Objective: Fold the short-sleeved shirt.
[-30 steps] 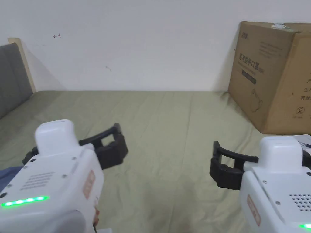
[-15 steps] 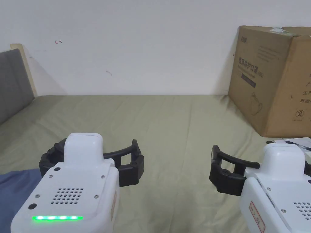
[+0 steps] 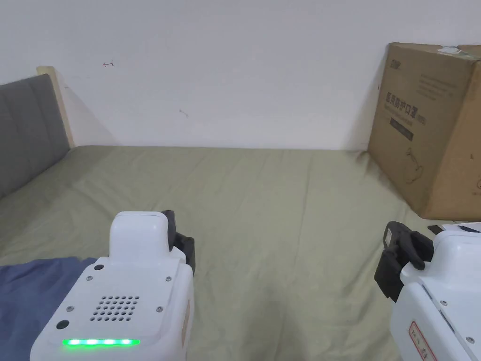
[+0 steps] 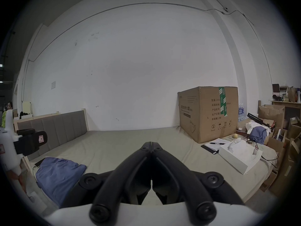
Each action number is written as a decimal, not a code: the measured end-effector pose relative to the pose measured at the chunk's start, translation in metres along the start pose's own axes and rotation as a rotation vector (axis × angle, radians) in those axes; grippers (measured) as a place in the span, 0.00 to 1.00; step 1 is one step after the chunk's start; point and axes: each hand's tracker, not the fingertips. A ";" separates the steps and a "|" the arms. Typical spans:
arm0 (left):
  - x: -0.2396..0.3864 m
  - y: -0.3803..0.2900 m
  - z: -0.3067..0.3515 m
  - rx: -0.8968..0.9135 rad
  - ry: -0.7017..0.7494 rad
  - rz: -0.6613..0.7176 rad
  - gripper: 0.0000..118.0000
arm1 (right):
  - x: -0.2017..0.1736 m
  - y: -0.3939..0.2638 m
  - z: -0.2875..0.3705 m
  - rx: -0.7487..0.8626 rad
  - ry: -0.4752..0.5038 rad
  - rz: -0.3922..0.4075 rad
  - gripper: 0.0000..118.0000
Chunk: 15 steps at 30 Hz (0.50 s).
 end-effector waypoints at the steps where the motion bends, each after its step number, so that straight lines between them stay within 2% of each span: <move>1: 0.000 0.001 0.000 0.004 0.006 -0.004 0.00 | -0.003 0.000 0.000 -0.003 0.011 0.002 0.00; 7: -0.019 0.008 0.004 0.007 0.065 -0.019 0.00 | -0.026 0.004 -0.014 -0.012 0.102 0.019 0.00; 15: -0.092 0.018 0.032 -0.013 0.303 -0.010 0.00 | -0.108 0.004 -0.040 -0.047 0.401 0.055 0.00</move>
